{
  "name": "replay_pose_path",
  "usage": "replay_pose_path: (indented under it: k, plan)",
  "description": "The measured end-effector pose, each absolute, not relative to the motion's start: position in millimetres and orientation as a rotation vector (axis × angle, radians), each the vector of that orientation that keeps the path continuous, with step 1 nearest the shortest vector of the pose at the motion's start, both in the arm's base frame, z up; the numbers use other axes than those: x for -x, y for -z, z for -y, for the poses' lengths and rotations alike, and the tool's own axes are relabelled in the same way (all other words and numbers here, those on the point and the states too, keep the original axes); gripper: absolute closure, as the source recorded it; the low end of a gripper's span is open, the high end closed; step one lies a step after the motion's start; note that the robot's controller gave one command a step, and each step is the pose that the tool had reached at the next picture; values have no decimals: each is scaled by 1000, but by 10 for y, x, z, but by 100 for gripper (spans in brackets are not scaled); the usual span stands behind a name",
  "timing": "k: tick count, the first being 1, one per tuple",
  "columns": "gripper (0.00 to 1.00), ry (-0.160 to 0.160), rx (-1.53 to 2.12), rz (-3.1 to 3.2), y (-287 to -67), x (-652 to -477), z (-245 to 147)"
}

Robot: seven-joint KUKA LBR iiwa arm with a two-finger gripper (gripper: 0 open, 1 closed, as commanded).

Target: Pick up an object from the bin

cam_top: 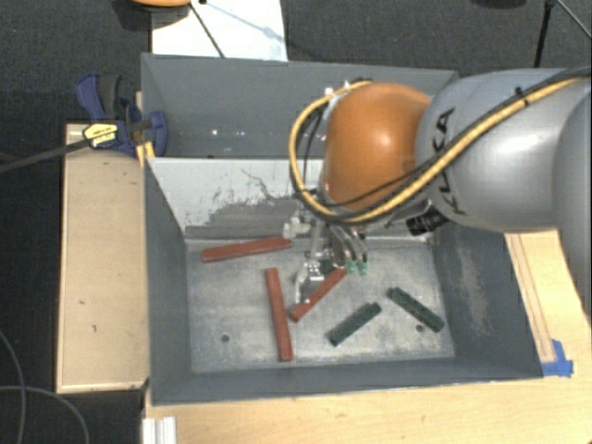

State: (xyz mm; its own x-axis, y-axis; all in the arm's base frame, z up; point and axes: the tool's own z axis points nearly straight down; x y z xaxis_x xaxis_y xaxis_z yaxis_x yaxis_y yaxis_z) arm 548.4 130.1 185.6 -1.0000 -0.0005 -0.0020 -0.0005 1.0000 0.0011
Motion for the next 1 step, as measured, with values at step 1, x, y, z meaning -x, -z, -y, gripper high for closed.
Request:
replay_pose_path:
  k: [1]
  plan:
    - [0,-2,-2,-3140,-1856,-5484,-1301]
